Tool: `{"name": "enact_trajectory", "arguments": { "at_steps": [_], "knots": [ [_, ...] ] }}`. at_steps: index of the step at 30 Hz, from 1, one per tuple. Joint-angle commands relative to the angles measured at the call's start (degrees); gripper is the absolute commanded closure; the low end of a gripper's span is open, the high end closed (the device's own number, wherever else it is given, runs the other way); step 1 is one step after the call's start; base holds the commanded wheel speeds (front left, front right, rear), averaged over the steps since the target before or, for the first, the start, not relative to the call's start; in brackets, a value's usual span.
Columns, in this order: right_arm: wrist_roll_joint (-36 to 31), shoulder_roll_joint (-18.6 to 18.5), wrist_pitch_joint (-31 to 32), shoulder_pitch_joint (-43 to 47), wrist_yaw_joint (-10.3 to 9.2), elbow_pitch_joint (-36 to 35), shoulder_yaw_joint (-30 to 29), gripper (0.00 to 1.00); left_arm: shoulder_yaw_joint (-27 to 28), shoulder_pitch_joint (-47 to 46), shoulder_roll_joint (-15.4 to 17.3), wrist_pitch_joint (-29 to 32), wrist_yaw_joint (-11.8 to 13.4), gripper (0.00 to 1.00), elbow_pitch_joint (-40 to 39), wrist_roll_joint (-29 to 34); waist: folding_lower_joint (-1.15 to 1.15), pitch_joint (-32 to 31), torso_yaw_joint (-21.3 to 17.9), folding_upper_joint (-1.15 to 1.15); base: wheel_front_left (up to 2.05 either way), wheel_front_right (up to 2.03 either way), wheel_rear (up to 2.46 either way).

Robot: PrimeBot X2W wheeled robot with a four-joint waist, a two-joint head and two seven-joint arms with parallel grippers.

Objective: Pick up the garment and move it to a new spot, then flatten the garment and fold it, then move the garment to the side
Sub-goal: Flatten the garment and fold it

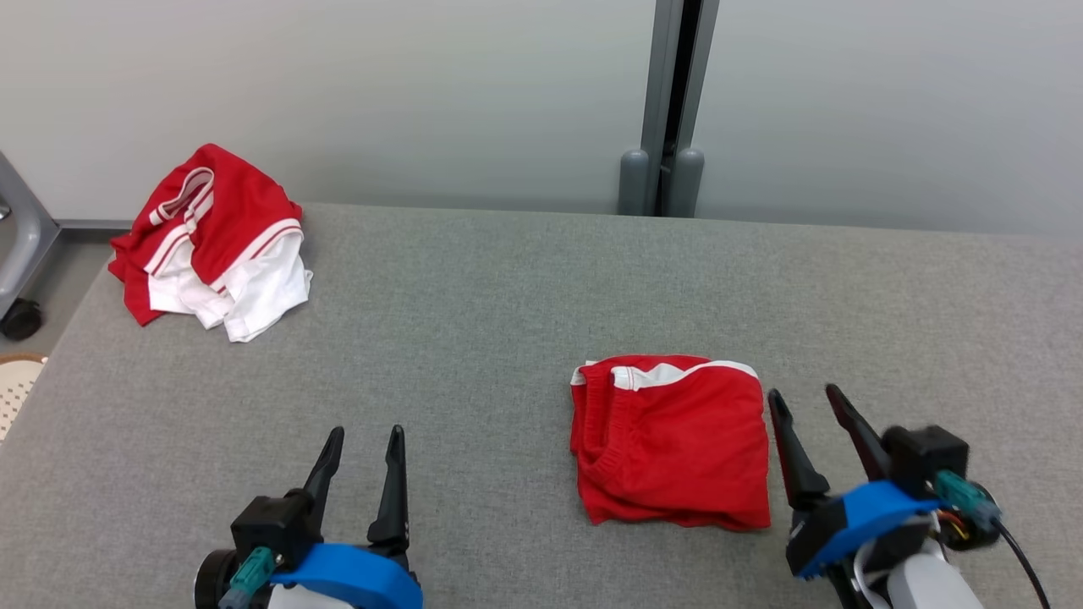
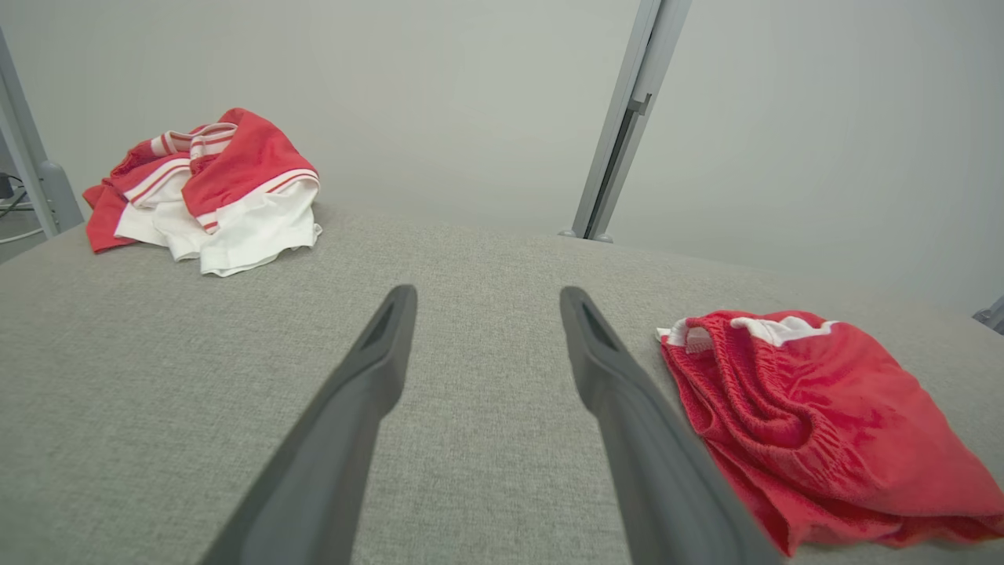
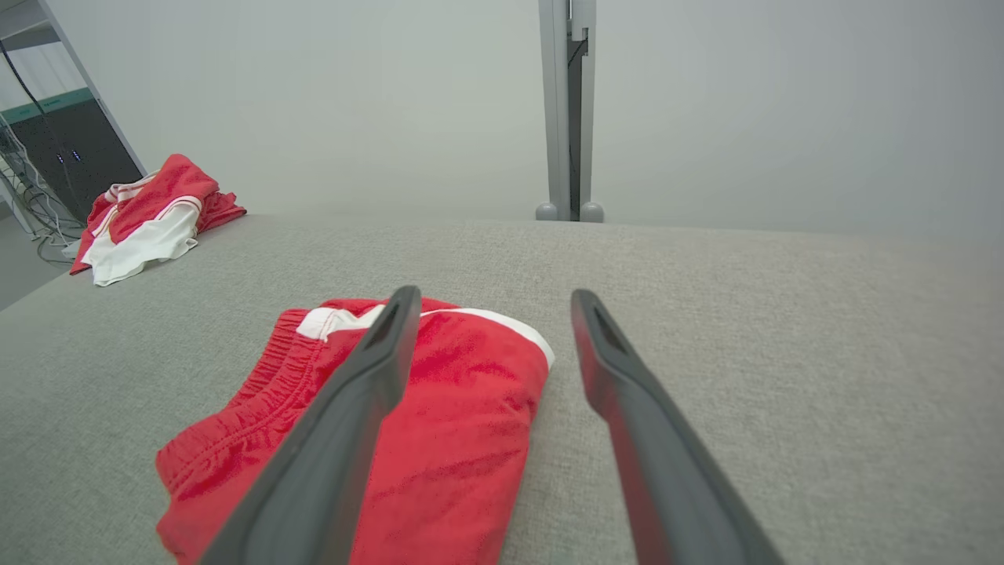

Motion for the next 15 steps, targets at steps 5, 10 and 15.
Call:
{"name": "enact_trajectory", "arguments": {
  "at_steps": [5, 10, 15],
  "knots": [
    [2.2, 0.1, -1.8, 6.2, 0.01, -3.2, -2.3, 0.00, 2.2, 2.7, -0.3, -0.2, 0.1, 0.00, -0.4, 1.1, 0.00, -1.6, -0.4, 0.00, 0.00, 0.00, 0.00],
    [3.7, 0.1, -2.9, 9.6, 0.01, -4.2, -3.4, 0.00, 3.5, 4.5, -0.6, -0.2, -0.1, 0.00, -0.9, 1.7, 0.00, -2.2, -0.9, 0.00, 0.00, 0.00, 0.00],
    [3.4, 0.1, -3.4, 10.9, 0.01, -4.3, -3.2, 0.00, 4.3, 5.4, -0.9, -0.2, -0.4, 0.00, -1.1, 2.5, 0.00, -2.4, -1.5, 0.00, 0.00, 0.00, 0.00]
  ]
}}
